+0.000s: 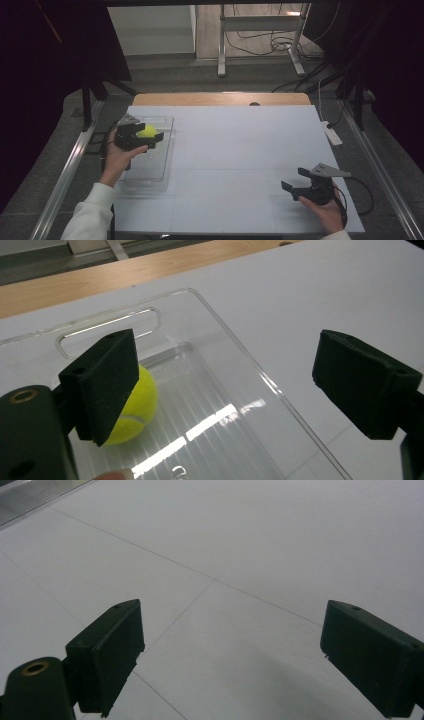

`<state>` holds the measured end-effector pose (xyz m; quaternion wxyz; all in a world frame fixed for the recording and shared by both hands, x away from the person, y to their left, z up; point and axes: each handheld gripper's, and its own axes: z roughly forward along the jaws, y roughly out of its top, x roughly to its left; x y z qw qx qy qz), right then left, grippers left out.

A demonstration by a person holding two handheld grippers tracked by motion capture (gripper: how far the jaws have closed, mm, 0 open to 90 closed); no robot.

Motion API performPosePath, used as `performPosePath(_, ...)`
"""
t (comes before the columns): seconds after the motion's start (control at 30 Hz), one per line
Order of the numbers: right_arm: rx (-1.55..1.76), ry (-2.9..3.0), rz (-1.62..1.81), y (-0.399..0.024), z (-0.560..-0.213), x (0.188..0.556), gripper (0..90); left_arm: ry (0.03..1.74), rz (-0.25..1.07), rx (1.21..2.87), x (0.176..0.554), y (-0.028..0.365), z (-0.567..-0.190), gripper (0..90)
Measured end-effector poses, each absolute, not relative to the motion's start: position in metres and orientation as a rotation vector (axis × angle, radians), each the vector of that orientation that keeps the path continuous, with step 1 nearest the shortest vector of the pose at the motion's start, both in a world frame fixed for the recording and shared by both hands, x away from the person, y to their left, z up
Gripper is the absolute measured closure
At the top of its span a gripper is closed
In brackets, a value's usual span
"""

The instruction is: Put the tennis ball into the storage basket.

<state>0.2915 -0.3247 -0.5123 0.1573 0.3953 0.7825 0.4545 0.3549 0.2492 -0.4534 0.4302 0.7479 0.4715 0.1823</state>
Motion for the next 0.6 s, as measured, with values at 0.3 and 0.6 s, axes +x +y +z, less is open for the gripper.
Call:
performPosePath(0.3, 1.134, 2.232, 1.312, -0.327, -0.512, 0.290, 10.6, 1.131, 0.449, 1.839, 0.335, 0.247, -0.455, 12.5)
performPosePath(0.6, 1.136, 2.234, 1.302, -0.328, -0.512, 0.288, 10.6, 1.082, 0.425, 1.842, 0.319, 0.240, -0.458, 12.7)
